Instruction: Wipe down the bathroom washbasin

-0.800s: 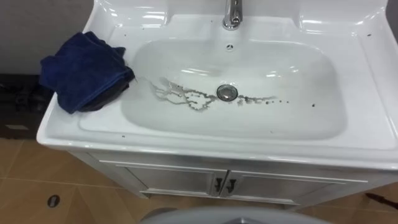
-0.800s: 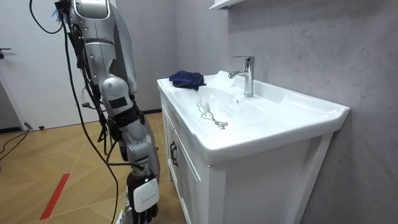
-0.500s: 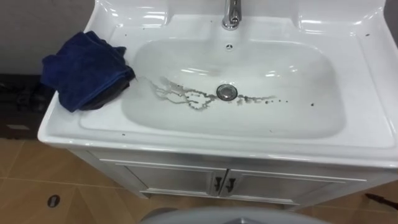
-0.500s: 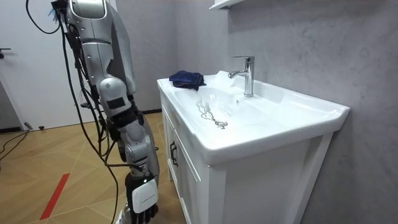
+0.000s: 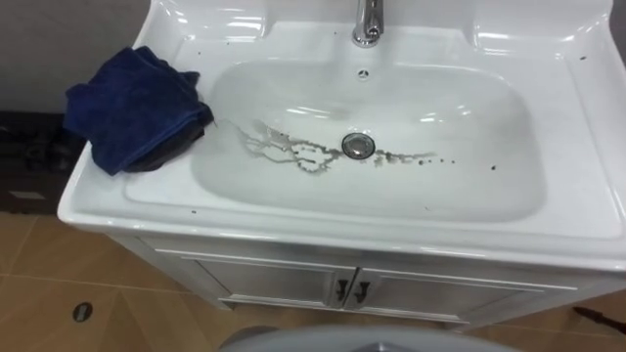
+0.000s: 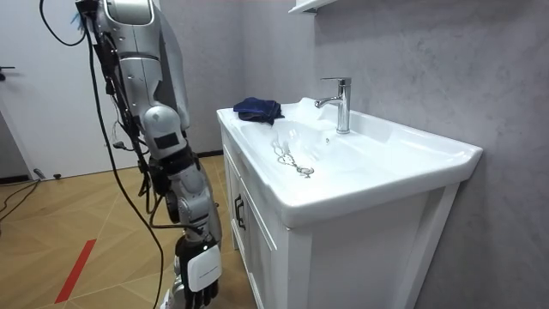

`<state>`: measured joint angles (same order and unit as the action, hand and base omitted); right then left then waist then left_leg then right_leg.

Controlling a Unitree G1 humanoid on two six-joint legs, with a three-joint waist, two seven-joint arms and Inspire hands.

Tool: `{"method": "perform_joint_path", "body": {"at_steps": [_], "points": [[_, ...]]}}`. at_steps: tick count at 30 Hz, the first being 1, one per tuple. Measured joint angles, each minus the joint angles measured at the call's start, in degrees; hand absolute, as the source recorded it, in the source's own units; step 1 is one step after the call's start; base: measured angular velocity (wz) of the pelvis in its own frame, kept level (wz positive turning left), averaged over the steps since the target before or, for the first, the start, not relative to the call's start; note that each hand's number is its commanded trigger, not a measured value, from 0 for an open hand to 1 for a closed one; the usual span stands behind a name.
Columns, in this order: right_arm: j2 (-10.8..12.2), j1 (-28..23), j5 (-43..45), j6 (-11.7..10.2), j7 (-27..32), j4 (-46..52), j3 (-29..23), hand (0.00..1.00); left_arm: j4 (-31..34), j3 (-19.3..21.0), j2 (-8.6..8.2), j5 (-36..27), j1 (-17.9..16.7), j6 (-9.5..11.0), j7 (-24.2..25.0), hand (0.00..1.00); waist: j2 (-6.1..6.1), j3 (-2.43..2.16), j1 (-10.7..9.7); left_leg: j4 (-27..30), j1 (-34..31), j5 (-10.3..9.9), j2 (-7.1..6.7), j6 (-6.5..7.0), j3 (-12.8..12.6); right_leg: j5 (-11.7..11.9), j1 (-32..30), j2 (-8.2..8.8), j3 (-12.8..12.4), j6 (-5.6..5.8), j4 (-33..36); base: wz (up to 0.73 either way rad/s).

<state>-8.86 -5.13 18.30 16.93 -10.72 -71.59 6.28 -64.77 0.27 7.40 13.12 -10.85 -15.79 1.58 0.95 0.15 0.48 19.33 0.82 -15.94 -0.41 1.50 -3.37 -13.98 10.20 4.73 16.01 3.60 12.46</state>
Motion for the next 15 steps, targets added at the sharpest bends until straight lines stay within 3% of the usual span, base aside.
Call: {"method": "perform_joint_path", "body": {"at_steps": [7,10,15], "points": [[-0.01,0.13,0.13,-0.8,0.08,-1.86,-0.34,0.0,-1.02,2.33,-0.19,-7.73,-0.35,1.67,-1.79,0.0,-0.08,0.21,0.77,-0.17,0.83,-0.01,-0.09,-0.02,0.39,0.0,0.79,0.0,-0.01,0.0,0.14,0.03],[-0.04,0.09,0.09,-0.62,0.33,-1.95,-0.31,0.0,-1.45,4.85,-0.17,-12.68,-1.17,2.01,-3.77,0.0,-0.02,0.21,1.46,0.07,0.36,0.03,-0.26,-0.02,0.99,-0.01,0.83,0.18,1.75,0.0,-0.04,0.07],[-0.12,0.81,-0.16,-0.64,0.96,-2.26,-0.26,0.0,-1.51,8.81,-0.01,-20.58,-1.94,2.06,-7.57,0.0,-0.22,0.15,3.25,0.3,-0.44,0.19,-0.44,-0.08,1.67,-0.01,0.83,0.1,2.17,-0.01,-0.91,0.09]]}}
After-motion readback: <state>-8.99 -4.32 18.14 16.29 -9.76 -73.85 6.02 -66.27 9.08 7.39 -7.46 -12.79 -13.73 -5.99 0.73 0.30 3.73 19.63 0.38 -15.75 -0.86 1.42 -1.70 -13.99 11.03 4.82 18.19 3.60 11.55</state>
